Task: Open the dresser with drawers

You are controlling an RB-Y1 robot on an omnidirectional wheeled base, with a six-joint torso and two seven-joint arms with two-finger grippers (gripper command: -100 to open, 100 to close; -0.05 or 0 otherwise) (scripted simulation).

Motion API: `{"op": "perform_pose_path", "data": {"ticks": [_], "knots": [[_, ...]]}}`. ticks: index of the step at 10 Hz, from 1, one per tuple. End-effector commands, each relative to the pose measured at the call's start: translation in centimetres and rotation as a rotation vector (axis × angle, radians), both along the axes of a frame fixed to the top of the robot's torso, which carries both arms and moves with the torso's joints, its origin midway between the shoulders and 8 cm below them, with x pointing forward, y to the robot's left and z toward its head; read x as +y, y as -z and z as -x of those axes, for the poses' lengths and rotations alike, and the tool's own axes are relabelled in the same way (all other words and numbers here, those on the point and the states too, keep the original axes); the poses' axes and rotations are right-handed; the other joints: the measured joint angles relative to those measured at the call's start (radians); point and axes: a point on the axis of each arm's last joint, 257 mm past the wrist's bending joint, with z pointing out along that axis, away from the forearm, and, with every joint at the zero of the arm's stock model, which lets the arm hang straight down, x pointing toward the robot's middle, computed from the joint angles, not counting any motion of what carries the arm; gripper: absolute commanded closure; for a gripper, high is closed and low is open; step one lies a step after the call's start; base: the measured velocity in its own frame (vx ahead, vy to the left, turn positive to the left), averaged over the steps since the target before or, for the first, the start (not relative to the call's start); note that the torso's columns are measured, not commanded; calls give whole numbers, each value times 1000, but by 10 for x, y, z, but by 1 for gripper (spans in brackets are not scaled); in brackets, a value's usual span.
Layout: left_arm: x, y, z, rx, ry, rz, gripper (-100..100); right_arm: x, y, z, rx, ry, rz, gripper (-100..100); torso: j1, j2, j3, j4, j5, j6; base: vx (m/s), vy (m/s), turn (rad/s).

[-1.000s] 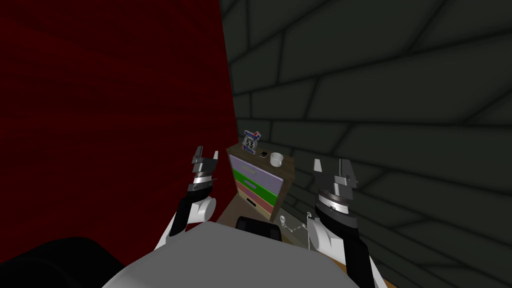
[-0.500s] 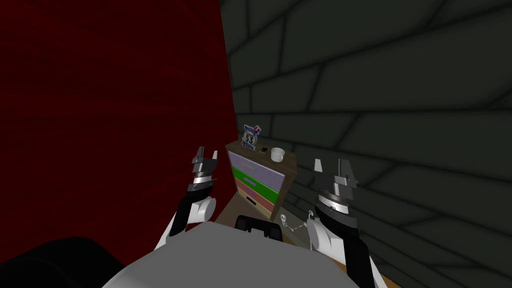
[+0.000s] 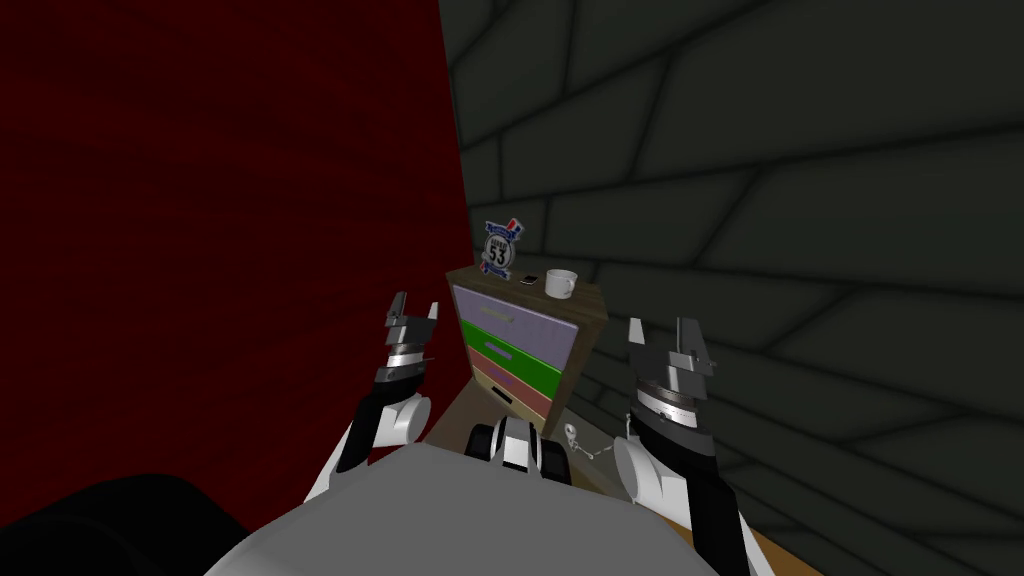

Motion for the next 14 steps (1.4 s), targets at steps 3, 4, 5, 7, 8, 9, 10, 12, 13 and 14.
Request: {"op": "perform_pose_path", "data": {"ticks": [3,4,5,7,8,9,10,12,13,14], "knots": [[-18,14,-13,42,69,-91,-100,0,0,0,0,0,0,0,0,13,-25,14,0,0,11,3,3],[-21,21,-17,55,84,-105,-100,0,0,0,0,0,0,0,0,13,-25,14,0,0,17,0,7],[-25,29,-21,69,99,-116,-100,0,0,0,0,0,0,0,-1,13,-25,14,0,0,25,4,7],[-30,47,-29,100,125,-128,-100,0,0,0,0,0,0,0,0,12,-25,14,0,0,32,8,9],[-33,57,-33,115,137,-129,-100,0,0,0,0,0,0,0,0,13,-25,14,0,0,34,7,8],[-36,67,-37,129,149,-129,-100,0,0,0,0,0,0,0,0,13,-25,14,0,0,34,3,12],[-39,76,-40,141,161,-127,-100,0,0,0,0,0,0,0,-1,13,-25,14,0,0,41,4,12],[-41,91,-45,164,172,-122,-100,0,0,0,0,0,0,0,0,14,-25,14,0,0,22,8,5],[-45,102,-48,179,183,-116,-100,0,0,0,0,0,0,0,0,14,-24,14,0,0,5,8,-20],[-48,113,-51,194,194,-109,-100,0,0,0,0,0,0,0,0,14,-24,14,0,0,3,5,-13]]}}
